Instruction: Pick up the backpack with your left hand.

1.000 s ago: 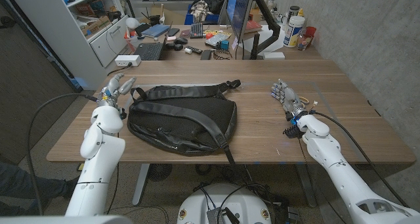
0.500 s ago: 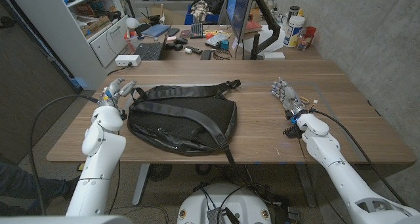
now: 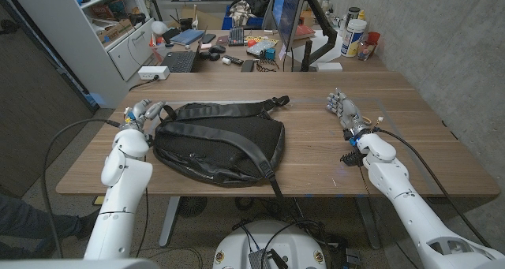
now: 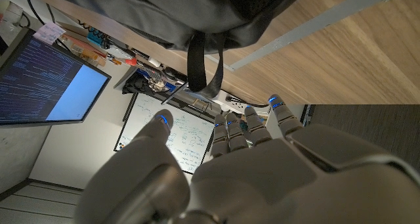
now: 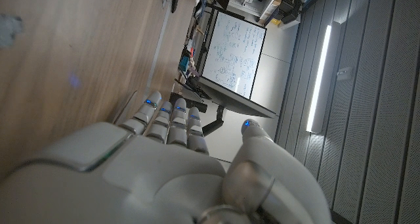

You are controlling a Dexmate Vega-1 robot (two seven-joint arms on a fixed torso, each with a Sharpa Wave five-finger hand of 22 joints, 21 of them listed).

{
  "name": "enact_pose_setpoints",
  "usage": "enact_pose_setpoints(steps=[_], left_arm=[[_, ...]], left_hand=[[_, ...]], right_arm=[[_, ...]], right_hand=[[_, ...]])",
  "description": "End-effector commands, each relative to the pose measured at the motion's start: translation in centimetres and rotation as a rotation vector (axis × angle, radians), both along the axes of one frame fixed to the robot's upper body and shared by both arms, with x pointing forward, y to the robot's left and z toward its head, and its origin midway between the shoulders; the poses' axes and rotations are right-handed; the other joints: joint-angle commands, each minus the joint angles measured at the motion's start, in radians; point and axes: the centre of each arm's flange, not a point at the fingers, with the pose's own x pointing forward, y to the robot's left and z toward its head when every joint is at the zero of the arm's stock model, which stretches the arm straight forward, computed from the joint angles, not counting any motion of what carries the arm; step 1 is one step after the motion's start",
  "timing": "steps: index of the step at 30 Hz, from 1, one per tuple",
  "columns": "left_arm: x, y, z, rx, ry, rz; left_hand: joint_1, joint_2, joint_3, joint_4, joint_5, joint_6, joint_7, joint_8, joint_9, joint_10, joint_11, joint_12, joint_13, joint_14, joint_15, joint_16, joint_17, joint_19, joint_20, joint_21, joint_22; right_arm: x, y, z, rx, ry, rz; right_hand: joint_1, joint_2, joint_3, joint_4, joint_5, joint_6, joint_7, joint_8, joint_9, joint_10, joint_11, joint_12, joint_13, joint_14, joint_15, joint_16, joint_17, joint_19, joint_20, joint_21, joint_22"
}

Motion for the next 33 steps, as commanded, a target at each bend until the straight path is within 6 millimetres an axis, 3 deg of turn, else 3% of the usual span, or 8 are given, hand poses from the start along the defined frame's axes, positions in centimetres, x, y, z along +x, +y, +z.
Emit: enact_pose_setpoints(steps=[1, 33], left_arm=[[0.6, -0.3, -0.7, -0.034, 0.004, -0.022], [3.3, -1.6, -0.9, -0.027, 0.097, -0.066]], left_hand=[[0.0, -0.008, -0.003, -0.003, 0.002, 0.0, -0.008, -0.001, 0.006, 0.005, -0.002, -0.001, 0.002, 0.008, 0.001, 0.004, 0.004, 0.007, 0.005, 0.005, 0.002], [0.002, -0.012, -0.006, -0.006, 0.002, 0.016, -0.013, 0.003, 0.007, 0.016, 0.004, 0.002, 0.003, 0.024, 0.005, 0.005, 0.006, 0.025, 0.01, 0.003, 0.002]], right_arm=[[-0.4, 0.0, 0.3, 0.005, -0.021, -0.002], [-1.0, 0.0, -0.4, 0.035, -0.037, 0.012]], right_hand=[[-0.002, 0.007, 0.002, -0.008, 0.002, 0.01, -0.001, 0.002, 0.001, 0.011, -0.001, 0.006, 0.002, 0.01, 0.002, -0.003, 0.001, 0.009, 0.0, -0.004, 0.002], [-0.004, 0.007, 0.0, -0.011, 0.002, 0.015, -0.004, 0.002, 0.001, 0.02, -0.003, 0.006, 0.002, 0.016, 0.004, -0.004, 0.001, 0.014, 0.0, -0.019, 0.002]])
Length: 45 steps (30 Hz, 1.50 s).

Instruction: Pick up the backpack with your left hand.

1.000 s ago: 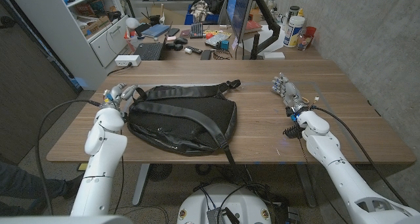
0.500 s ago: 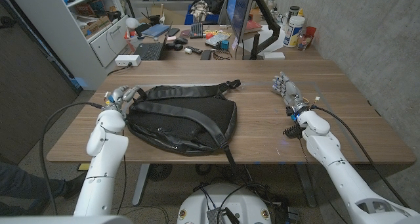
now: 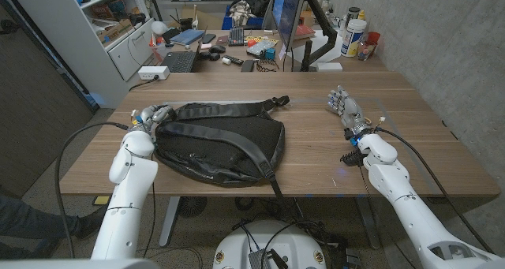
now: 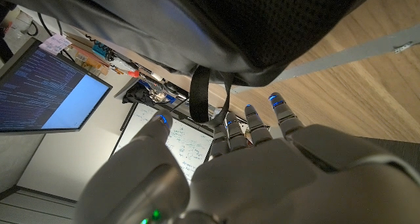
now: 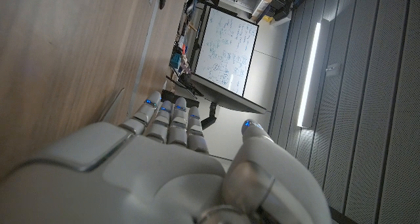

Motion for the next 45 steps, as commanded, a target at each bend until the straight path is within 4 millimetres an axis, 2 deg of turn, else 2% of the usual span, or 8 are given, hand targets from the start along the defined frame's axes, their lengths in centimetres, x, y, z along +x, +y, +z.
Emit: enact_pose_setpoints(steps=[1, 12, 23, 30, 33, 35, 45], left_arm=[[1.2, -0.6, 0.0, 0.01, 0.046, -0.016], [2.2, -1.1, 0.3, 0.037, 0.092, -0.033], [3.5, -2.4, 1.5, 0.127, 0.164, -0.009], [3.6, -3.2, 1.9, 0.179, 0.165, 0.023], [3.5, -3.3, 2.1, 0.189, 0.175, 0.021], [3.5, -3.3, 2.1, 0.19, 0.183, 0.022], [3.7, -3.4, 1.4, 0.183, 0.226, 0.024]], left_hand=[[0.002, -0.012, -0.002, -0.002, 0.002, 0.007, -0.005, 0.003, 0.002, 0.013, -0.001, 0.002, 0.002, 0.015, 0.001, 0.006, 0.002, 0.01, 0.003, 0.003, 0.002], [0.004, -0.016, -0.004, -0.005, 0.002, 0.003, -0.007, 0.001, 0.002, 0.013, 0.004, 0.002, 0.002, 0.021, 0.006, 0.006, 0.002, 0.02, 0.003, 0.003, 0.002], [0.005, -0.02, -0.006, -0.008, 0.002, 0.001, -0.009, 0.0, 0.002, 0.012, 0.009, 0.001, 0.003, 0.027, 0.009, 0.007, 0.002, 0.026, 0.004, 0.002, 0.002], [0.02, -0.03, -0.007, -0.022, 0.001, 0.016, -0.009, 0.005, 0.002, 0.033, 0.013, 0.008, 0.003, 0.047, 0.016, 0.01, 0.0, 0.053, 0.004, 0.006, 0.003], [0.026, -0.031, -0.006, -0.026, 0.001, 0.019, -0.011, 0.006, 0.003, 0.033, 0.018, 0.008, 0.004, 0.048, 0.016, 0.009, -0.001, 0.061, 0.004, 0.007, 0.004], [0.033, -0.033, -0.006, -0.031, 0.001, 0.019, -0.011, 0.006, 0.003, 0.03, 0.031, 0.006, 0.004, 0.049, 0.015, 0.008, -0.001, 0.07, 0.004, 0.009, 0.004], [0.044, -0.046, -0.009, -0.043, 0.003, 0.012, -0.016, 0.002, 0.003, 0.015, 0.046, 0.0, 0.005, 0.052, 0.027, 0.006, -0.002, 0.095, 0.006, 0.012, 0.004]], right_arm=[[-0.1, 0.0, -0.5, 0.016, -0.001, 0.007], [0.0, 0.0, -0.1, 0.019, -0.017, 0.013], [0.6, 0.2, 0.3, 0.022, -0.026, 0.024], [0.9, 0.5, 0.5, 0.023, -0.028, 0.034], [1.1, 0.7, 0.5, 0.024, -0.03, 0.041], [1.2, 0.8, 0.6, 0.025, -0.03, 0.044], [1.3, 1.0, 0.5, 0.029, -0.03, 0.048]], right_hand=[[-0.004, 0.007, 0.003, -0.008, 0.002, 0.011, 0.001, 0.002, 0.001, 0.007, 0.001, 0.006, 0.002, 0.009, 0.0, -0.004, 0.001, 0.007, -0.007, -0.002, 0.003], [-0.005, 0.007, 0.002, -0.009, 0.002, 0.011, -0.001, 0.002, 0.001, 0.009, 0.0, 0.006, 0.002, 0.013, 0.001, -0.004, 0.001, 0.01, -0.005, -0.007, 0.003], [-0.005, 0.006, 0.001, -0.011, 0.002, 0.015, -0.006, 0.003, 0.001, 0.012, -0.001, 0.006, 0.002, 0.014, 0.001, -0.005, 0.001, 0.01, -0.002, -0.014, 0.003], [-0.006, 0.006, 0.0, -0.012, 0.002, 0.015, -0.009, 0.002, 0.001, 0.013, -0.002, 0.006, 0.002, 0.018, 0.001, -0.005, 0.001, 0.011, -0.001, -0.018, 0.003], [-0.006, 0.006, 0.0, -0.012, 0.002, 0.014, -0.009, 0.002, 0.001, 0.013, -0.002, 0.005, 0.003, 0.019, 0.001, -0.005, 0.001, 0.011, 0.001, -0.019, 0.003], [-0.006, 0.006, 0.0, -0.012, 0.002, 0.014, -0.01, 0.002, 0.001, 0.014, -0.002, 0.005, 0.003, 0.019, 0.001, -0.005, 0.001, 0.011, 0.002, -0.02, 0.003], [-0.007, 0.006, -0.001, -0.013, 0.002, 0.015, -0.011, 0.001, 0.001, 0.015, -0.002, 0.005, 0.003, 0.021, 0.0, -0.005, 0.001, 0.011, 0.008, -0.024, 0.003]])
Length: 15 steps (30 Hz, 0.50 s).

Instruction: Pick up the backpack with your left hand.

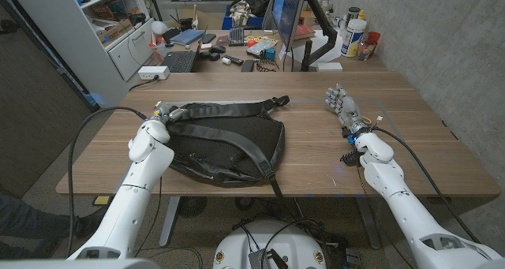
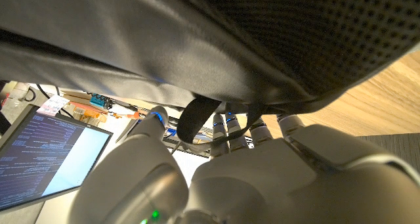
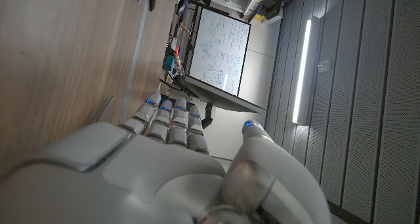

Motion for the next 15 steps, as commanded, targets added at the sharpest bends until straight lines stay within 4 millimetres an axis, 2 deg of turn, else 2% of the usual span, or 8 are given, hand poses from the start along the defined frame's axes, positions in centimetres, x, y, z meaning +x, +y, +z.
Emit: enact_pose_setpoints(steps=[1, 10, 15], left_arm=[[0.37, -0.67, -0.36, 0.024, 0.048, 0.007], [0.45, -1.08, -0.64, 0.013, 0.057, 0.015], [0.47, -1.26, -0.94, -0.002, 0.07, 0.02]], left_hand=[[0.015, -0.008, 0.001, -0.01, 0.003, 0.0, -0.004, 0.002, 0.004, -0.002, 0.01, -0.004, 0.006, 0.008, 0.007, 0.003, 0.0, 0.014, 0.005, 0.005, 0.005], [0.029, -0.022, -0.002, -0.024, 0.004, -0.001, -0.005, 0.002, 0.004, -0.01, 0.023, -0.006, 0.007, 0.013, 0.017, 0.002, -0.001, 0.042, 0.006, 0.011, 0.005], [0.062, -0.031, -0.001, -0.049, 0.009, 0.001, -0.008, 0.004, 0.005, -0.009, 0.025, -0.004, 0.008, 0.024, 0.02, 0.003, -0.001, 0.092, 0.004, 0.023, 0.007]], right_arm=[[0.23, 0.37, 0.06, 0.005, -0.003, 0.012], [0.26, 0.62, 0.11, 0.009, -0.008, 0.02], [0.22, 0.59, -0.03, 0.017, -0.008, 0.024]], right_hand=[[-0.007, 0.006, 0.003, -0.003, 0.002, 0.007, -0.004, 0.001, 0.002, 0.01, 0.003, 0.005, 0.003, 0.01, 0.0, 0.0, 0.001, 0.0, 0.009, -0.005, 0.003], [-0.007, 0.007, 0.003, -0.003, 0.002, 0.008, -0.006, 0.001, 0.002, 0.011, 0.001, 0.005, 0.003, 0.012, -0.001, 0.0, 0.002, 0.001, 0.012, -0.009, 0.004], [-0.008, 0.007, 0.002, -0.003, 0.002, 0.008, -0.007, 0.001, 0.002, 0.012, 0.0, 0.005, 0.003, 0.017, -0.001, 0.001, 0.002, 0.003, 0.014, -0.011, 0.004]])
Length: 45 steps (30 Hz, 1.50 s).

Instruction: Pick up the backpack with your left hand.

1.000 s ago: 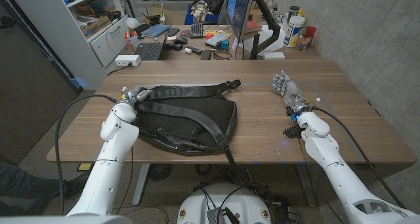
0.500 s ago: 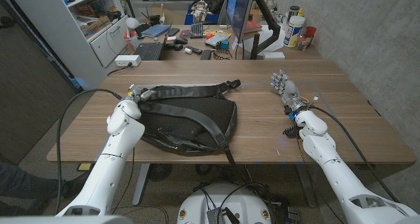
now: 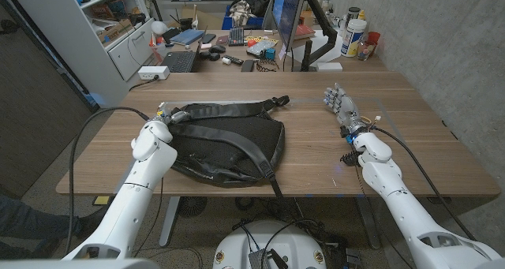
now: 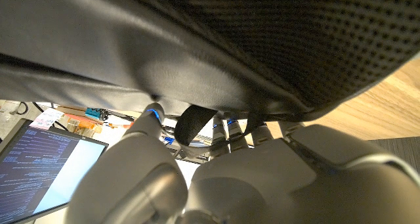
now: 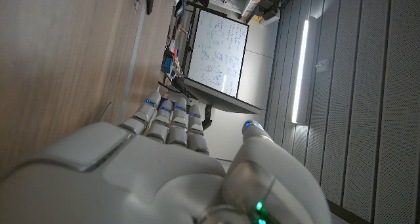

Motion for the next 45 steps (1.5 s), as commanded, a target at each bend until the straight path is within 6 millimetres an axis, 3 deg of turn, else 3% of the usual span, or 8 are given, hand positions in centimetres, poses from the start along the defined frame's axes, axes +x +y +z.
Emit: enact_pose_setpoints(steps=[1, 6, 16, 22, 28, 33, 38, 45], left_arm=[[0.1, -0.5, -0.6, -0.025, 0.024, 0.009], [0.2, -0.7, -1.1, -0.058, 0.035, -0.006], [-0.2, -1.2, -1.8, -0.065, -0.006, 0.03], [-0.5, -1.5, -2.1, -0.074, -0.076, 0.085], [-0.7, -1.9, -2.0, -0.069, -0.129, 0.131], [-0.9, -2.6, -1.9, -0.031, -0.187, 0.198], [-0.9, -2.6, -2.0, -0.034, -0.206, 0.219], [-0.7, -2.5, -2.2, -0.041, -0.207, 0.227]], left_hand=[[0.047, -0.002, 0.004, -0.031, 0.009, 0.002, -0.009, 0.005, 0.004, 0.005, 0.006, 0.001, 0.003, 0.012, 0.005, 0.003, 0.002, 0.058, 0.003, 0.022, 0.004], [0.188, 0.006, 0.021, -0.095, 0.005, 0.025, -0.022, 0.013, 0.009, 0.017, 0.004, 0.011, 0.011, 0.054, 0.011, 0.007, 0.002, 0.25, 0.003, 0.068, 0.002], [0.552, 0.086, 0.041, -0.115, -0.003, 0.116, -0.069, 0.04, 0.022, 0.049, 0.008, 0.048, 0.065, 0.141, -0.007, 0.028, 0.019, 0.612, -0.004, 0.134, -0.011], [0.825, 0.116, 0.032, -0.112, 0.018, 0.275, -0.056, 0.099, 0.057, 0.153, 0.002, 0.129, 0.148, 0.284, -0.059, 0.106, 0.078, 0.848, -0.112, 0.188, -0.013], [0.942, 0.099, 0.034, -0.106, 0.045, 0.47, -0.017, 0.182, 0.103, 0.292, -0.01, 0.227, 0.25, 0.49, -0.136, 0.177, 0.122, 0.938, -0.229, 0.218, -0.014], [1.023, 0.12, 0.078, -0.109, 0.109, 0.718, 0.075, 0.304, 0.182, 0.445, -0.047, 0.346, 0.367, 0.763, -0.235, 0.239, 0.18, 0.994, -0.336, 0.26, -0.008], [1.035, 0.104, 0.087, -0.107, 0.153, 0.895, 0.148, 0.372, 0.209, 0.587, -0.061, 0.42, 0.426, 0.877, -0.236, 0.287, 0.254, 1.048, -0.382, 0.311, -0.002], [1.03, 0.084, 0.103, -0.111, 0.193, 0.987, 0.142, 0.37, 0.173, 0.727, -0.071, 0.473, 0.462, 0.939, -0.219, 0.318, 0.312, 1.057, -0.396, 0.351, 0.002]], right_arm=[[0.0, 0.1, -0.1, 0.01, -0.003, 0.009], [0.0, 0.1, -0.3, 0.013, -0.003, 0.013], [-0.1, 0.1, -0.1, 0.011, -0.006, 0.021], [-0.2, 0.0, -0.1, 0.016, -0.006, 0.024], [-0.3, -0.2, -0.1, 0.02, -0.009, 0.023], [-0.3, -0.2, 0.0, 0.025, -0.014, 0.027], [-0.3, -0.1, 0.0, 0.026, -0.015, 0.032], [-0.5, -0.1, -0.4, 0.034, -0.008, 0.03]], right_hand=[[-0.002, 0.002, 0.002, -0.004, 0.002, 0.003, -0.002, 0.001, 0.002, 0.012, 0.0, 0.005, 0.003, 0.01, -0.001, 0.001, 0.002, -0.003, 0.01, -0.002, 0.004], [-0.003, 0.002, 0.002, -0.004, 0.002, 0.004, -0.003, 0.002, 0.002, 0.015, -0.001, 0.006, 0.003, 0.012, -0.001, 0.001, 0.002, -0.001, 0.011, -0.004, 0.004], [-0.003, 0.002, 0.002, -0.005, 0.002, 0.007, -0.007, 0.002, 0.002, 0.017, -0.004, 0.006, 0.003, 0.014, -0.002, 0.001, 0.002, 0.001, 0.014, -0.008, 0.004], [-0.004, 0.002, 0.001, -0.005, 0.002, 0.007, -0.007, 0.002, 0.002, 0.019, -0.007, 0.006, 0.003, 0.015, -0.003, 0.001, 0.002, 0.002, 0.017, -0.011, 0.004], [-0.005, 0.002, 0.001, -0.005, 0.002, 0.008, -0.008, 0.002, 0.002, 0.02, -0.006, 0.006, 0.003, 0.017, -0.005, 0.001, 0.002, 0.004, 0.018, -0.013, 0.004], [-0.006, 0.002, 0.0, -0.004, 0.002, 0.01, -0.008, 0.003, 0.002, 0.022, -0.006, 0.006, 0.003, 0.018, -0.005, 0.001, 0.002, 0.005, 0.02, -0.015, 0.004], [-0.007, 0.002, -0.001, -0.004, 0.002, 0.011, -0.01, 0.003, 0.002, 0.023, -0.007, 0.007, 0.003, 0.019, -0.005, 0.001, 0.003, 0.005, 0.023, -0.017, 0.004], [-0.009, 0.001, -0.002, -0.004, 0.002, 0.012, -0.012, 0.003, 0.002, 0.024, -0.008, 0.007, 0.003, 0.02, -0.005, 0.001, 0.003, 0.006, 0.025, -0.019, 0.004]])
